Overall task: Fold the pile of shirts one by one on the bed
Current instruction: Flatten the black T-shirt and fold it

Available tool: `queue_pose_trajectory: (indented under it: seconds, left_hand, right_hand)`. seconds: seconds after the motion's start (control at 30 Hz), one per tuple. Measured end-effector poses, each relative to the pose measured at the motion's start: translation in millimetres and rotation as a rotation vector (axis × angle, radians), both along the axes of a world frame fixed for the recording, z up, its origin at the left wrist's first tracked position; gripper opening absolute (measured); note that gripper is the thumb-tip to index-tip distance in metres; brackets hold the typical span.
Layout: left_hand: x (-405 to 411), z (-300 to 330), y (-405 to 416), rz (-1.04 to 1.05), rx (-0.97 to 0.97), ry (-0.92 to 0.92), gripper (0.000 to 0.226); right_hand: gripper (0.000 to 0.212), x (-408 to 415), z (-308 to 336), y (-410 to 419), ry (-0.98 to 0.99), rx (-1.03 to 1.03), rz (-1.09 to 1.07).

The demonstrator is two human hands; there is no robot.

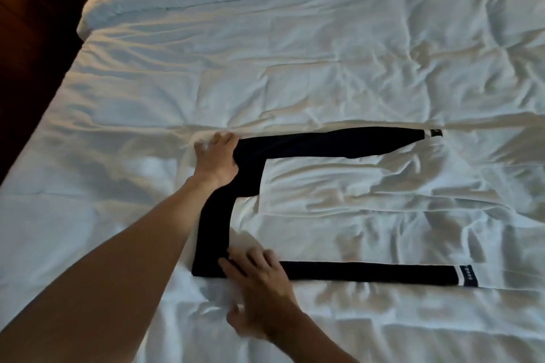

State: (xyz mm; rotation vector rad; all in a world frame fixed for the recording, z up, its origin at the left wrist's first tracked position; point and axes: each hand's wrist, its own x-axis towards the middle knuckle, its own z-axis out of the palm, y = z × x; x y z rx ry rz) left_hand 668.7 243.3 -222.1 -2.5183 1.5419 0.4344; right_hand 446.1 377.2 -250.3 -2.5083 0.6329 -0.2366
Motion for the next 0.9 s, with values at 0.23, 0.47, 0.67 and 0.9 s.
queue_pose_trajectory:
  seconds: [0.23, 0.47, 0.67, 0.9]
  left_hand:
    - [4, 24, -11, 0.330, -0.147, 0.158, 0.026]
    - [-57, 77, -68, 0.528, -0.268, 0.515, 0.020]
    - [-131, 54, -92, 0.178, -0.081, 0.594, 0.044]
    - [-120, 23, -88, -0.110, -0.139, 0.189, 0.036]
  right_hand:
    - [0.023, 40, 9, -15, -0.027, 0.328, -0.293]
    - [0.017, -49, 41, -44, -0.324, 0.716, -1.006]
    - [0.015, -122, 27, -50, -0.222, 0.976, -1.226]
    - [0.022, -118, 34, -72, -0.094, 0.932, -1.110]
